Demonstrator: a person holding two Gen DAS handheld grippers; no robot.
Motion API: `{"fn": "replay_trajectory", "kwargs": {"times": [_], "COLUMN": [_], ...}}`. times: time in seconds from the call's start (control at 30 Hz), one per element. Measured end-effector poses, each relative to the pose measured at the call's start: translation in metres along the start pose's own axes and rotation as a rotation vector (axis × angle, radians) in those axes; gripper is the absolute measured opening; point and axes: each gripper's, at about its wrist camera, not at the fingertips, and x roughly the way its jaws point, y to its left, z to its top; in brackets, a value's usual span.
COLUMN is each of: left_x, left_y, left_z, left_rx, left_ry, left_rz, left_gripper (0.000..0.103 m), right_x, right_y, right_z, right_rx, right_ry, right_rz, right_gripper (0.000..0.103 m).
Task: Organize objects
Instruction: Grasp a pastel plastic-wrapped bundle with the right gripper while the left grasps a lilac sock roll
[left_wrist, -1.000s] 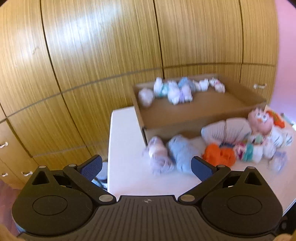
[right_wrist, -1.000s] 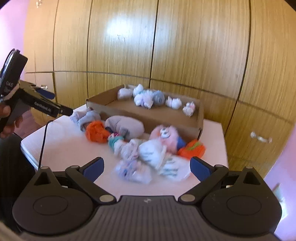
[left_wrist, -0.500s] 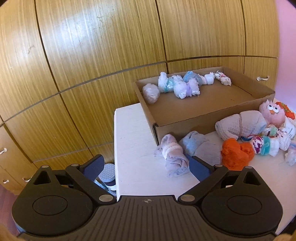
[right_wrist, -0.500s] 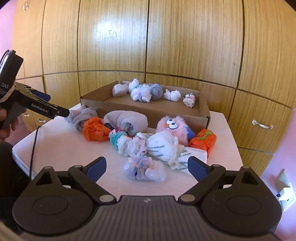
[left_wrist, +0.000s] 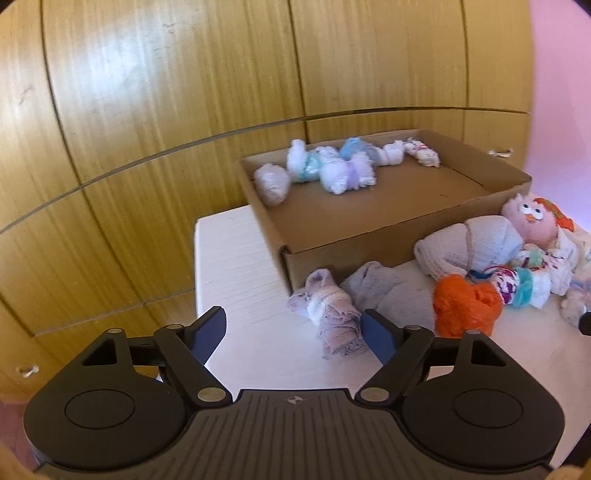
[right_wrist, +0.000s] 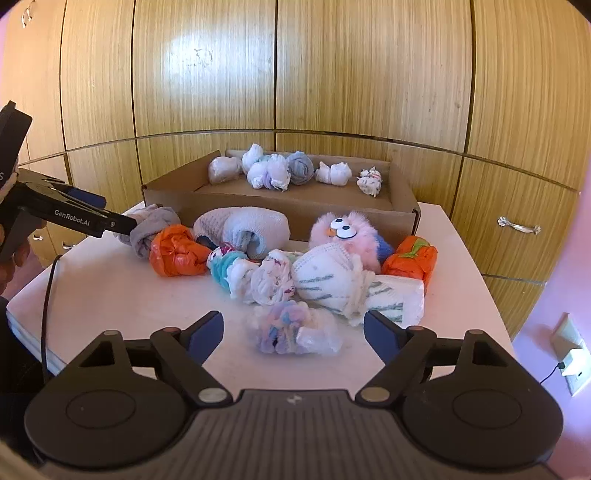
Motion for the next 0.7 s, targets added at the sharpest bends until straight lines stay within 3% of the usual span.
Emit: {"fn": "replay_trajectory", "kwargs": {"times": [0.3,0.43,0.7], "left_x": [0.015,0.022,0.029], "left_y": [0.002,0.005,0.010], "left_z": [0.001,0.001,0.002], "left_rx": [-0.005,-0.055,-0.102], "left_ry": [0.009,0.038,0.058], "left_rz": [-0.057,-0.100,-0.115], "left_gripper": [0.085,0.073,0.045], "right_x": [0.011,0.014,0.014], "right_y": [0.008,0.008,0.008], "right_z": [-0.003,-0.004,-0.005], "right_rx": [0.006,0.017,0.025], "right_ry": [0.021,0.028,0.015], "right_rz": [0.004,0.002,-0.004], "right_gripper": [0.075,0.070,0.058]}}
